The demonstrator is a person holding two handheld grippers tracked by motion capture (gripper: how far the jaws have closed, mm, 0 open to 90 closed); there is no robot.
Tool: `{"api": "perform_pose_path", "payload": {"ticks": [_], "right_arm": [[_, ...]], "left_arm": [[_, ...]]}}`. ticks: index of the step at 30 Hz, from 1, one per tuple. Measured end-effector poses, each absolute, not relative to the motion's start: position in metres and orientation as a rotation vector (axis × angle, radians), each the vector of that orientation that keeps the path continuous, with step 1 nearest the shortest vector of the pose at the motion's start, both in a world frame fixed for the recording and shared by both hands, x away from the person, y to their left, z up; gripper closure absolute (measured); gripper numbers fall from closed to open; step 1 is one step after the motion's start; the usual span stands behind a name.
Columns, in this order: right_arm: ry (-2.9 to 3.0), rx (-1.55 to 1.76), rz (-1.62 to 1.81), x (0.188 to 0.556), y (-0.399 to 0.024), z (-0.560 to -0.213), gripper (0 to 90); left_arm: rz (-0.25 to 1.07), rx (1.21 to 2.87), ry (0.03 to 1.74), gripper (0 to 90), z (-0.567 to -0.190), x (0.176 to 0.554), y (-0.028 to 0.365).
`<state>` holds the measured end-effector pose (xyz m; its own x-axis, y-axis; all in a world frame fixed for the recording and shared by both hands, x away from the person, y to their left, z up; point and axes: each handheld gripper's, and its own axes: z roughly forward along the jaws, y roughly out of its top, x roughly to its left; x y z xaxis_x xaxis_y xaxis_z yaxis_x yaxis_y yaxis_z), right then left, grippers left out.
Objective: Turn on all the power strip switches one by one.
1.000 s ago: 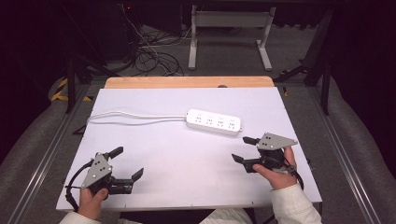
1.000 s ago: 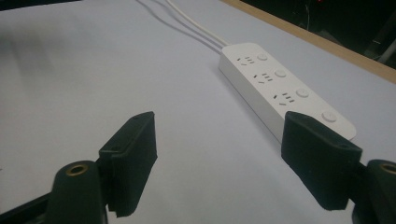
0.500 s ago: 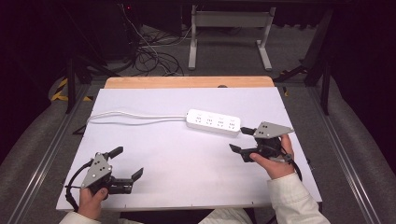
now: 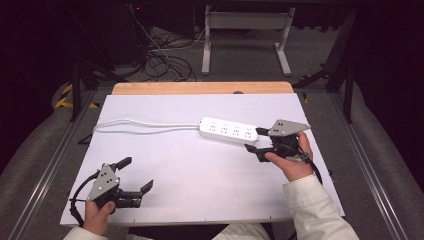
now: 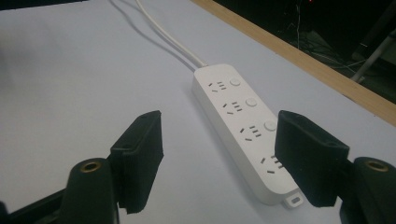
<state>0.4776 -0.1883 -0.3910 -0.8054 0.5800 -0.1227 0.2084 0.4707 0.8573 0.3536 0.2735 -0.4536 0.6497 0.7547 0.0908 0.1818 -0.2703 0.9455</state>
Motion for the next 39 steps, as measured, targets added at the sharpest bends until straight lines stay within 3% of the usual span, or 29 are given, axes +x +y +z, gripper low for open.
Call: {"api": "perform_pose_path", "payload": {"ticks": [3, 6, 9, 12, 18, 23, 39], "right_arm": [[2.321, 0.672, 1.247, 0.484, -0.186, -0.389, 33.4], [2.313, 0.676, 1.241, 0.487, -0.185, -0.389, 39.7], [2.355, 0.688, 1.244, 0.494, -0.183, -0.387, 53.2], [2.395, 0.711, 1.181, 0.504, -0.180, -0.385, 73.5], [2.398, 0.695, 1.164, 0.523, -0.173, -0.386, 76.7], [2.444, 0.806, 1.138, 0.544, -0.173, -0.392, 88.8], [2.437, 0.946, 1.006, 0.586, -0.170, -0.420, 90.0]], "left_arm": [[0.667, 1.793, 0.752, 3.0, -0.454, 0.354, 0.273], [0.668, 1.795, 0.751, 3.0, -0.454, 0.354, 0.273], [0.663, 1.789, 0.756, 2.9, -0.454, 0.353, 0.273], [0.667, 1.795, 0.750, 3.0, -0.454, 0.354, 0.273], [0.667, 1.792, 0.749, 3.0, -0.454, 0.354, 0.274], [0.666, 1.793, 0.750, 3.0, -0.454, 0.354, 0.274], [0.650, 1.788, 0.755, 3.0, -0.455, 0.356, 0.276]]}}
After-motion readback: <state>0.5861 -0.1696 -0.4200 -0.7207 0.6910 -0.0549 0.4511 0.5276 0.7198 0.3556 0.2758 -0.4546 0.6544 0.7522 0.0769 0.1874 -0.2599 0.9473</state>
